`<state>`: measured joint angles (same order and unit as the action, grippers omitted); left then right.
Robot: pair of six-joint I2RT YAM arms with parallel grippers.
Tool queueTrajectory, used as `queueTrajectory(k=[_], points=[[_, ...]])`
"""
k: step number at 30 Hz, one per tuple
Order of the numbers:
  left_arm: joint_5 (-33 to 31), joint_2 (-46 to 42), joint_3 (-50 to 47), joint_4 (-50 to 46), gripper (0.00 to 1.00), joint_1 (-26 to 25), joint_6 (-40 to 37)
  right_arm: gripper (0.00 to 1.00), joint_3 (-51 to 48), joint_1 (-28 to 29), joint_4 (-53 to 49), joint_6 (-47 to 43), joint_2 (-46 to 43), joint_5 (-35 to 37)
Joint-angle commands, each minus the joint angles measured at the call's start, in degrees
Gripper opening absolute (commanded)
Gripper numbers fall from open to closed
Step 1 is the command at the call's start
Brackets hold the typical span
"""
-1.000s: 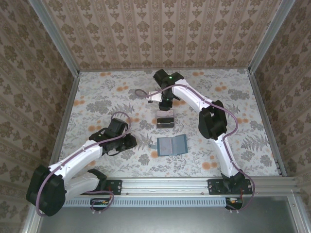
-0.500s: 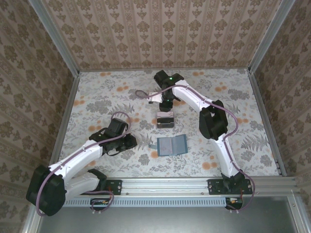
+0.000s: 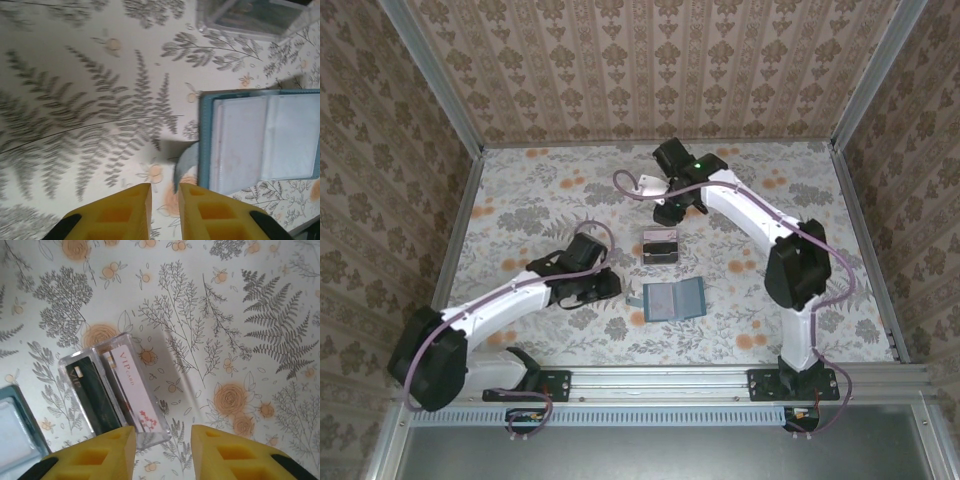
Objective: Take the credit cards out of the card holder
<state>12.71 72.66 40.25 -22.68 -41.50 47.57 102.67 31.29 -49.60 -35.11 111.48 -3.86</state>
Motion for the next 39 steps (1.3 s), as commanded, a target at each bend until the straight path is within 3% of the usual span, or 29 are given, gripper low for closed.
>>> queueTrajectory(k=[1, 10, 19, 26, 39], points=[[0.63, 3.93, 3.1, 3.21, 0.23, -2.5, 0.21, 0.38, -6.59, 0.18, 6.65, 10.47, -5.75, -0.16], [2.49, 15.19, 9.06, 4.77, 0.21, -6.93, -0.48, 0.38, -24.24, 0.08, 14.93, 30.92, -19.37, 4.56], [3.29, 18.74, 7.94, 5.54, 0.13, -7.1, -0.02, 0.34, -35.33, 0.11, 18.2, 48.76, -29.7, -0.23], [2.95, 19.12, 5.76, 5.85, 0.12, -7.06, 0.35, 0.3, -38.91, 0.51, 17.66, 59.83, -30.58, -9.82], [3.02, 20.15, 3.86, 6.76, 0.11, -6.67, 0.11, 0.27, -43.68, 3.18, 17.86, 67.53, -25.95, -17.51]])
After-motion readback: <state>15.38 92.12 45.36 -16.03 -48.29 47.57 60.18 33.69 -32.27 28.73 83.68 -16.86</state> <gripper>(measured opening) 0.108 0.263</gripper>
